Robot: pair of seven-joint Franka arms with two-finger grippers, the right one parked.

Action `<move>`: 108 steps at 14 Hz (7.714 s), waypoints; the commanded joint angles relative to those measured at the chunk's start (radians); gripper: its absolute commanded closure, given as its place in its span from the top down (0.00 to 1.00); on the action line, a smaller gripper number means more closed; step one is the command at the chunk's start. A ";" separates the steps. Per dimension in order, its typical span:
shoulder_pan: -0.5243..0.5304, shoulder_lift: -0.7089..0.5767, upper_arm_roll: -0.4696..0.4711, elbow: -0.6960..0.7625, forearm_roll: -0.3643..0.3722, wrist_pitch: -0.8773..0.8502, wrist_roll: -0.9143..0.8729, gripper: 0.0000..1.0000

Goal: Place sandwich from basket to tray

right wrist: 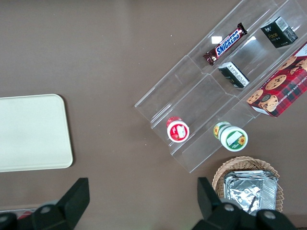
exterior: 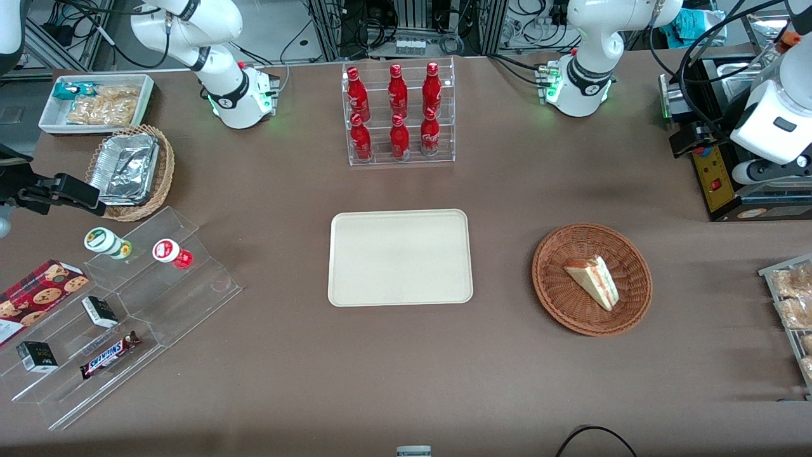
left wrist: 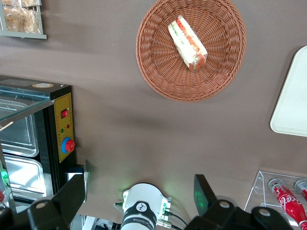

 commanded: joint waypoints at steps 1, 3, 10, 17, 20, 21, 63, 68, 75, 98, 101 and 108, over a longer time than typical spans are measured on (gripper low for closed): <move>0.001 -0.006 -0.003 0.002 0.006 -0.004 0.013 1.00; 0.001 -0.007 -0.003 0.005 0.003 -0.005 0.013 1.00; -0.003 0.128 -0.003 -0.063 0.010 0.060 -0.405 1.00; -0.007 0.277 -0.005 -0.308 0.015 0.527 -0.665 1.00; -0.013 0.364 -0.008 -0.308 0.012 0.657 -0.734 1.00; -0.013 0.386 -0.008 -0.312 0.010 0.700 -0.737 1.00; -0.709 0.902 -0.092 0.278 0.023 0.747 -0.624 0.25; -0.705 0.921 -0.089 0.283 0.023 0.779 -0.632 0.43; -0.695 0.782 -0.038 0.283 0.009 0.560 -0.626 1.00; -0.697 0.207 0.811 0.005 -0.206 0.178 0.177 1.00; -0.692 0.211 0.790 0.034 -0.207 0.170 0.166 1.00; -0.188 0.208 0.223 0.076 -0.200 0.161 0.105 1.00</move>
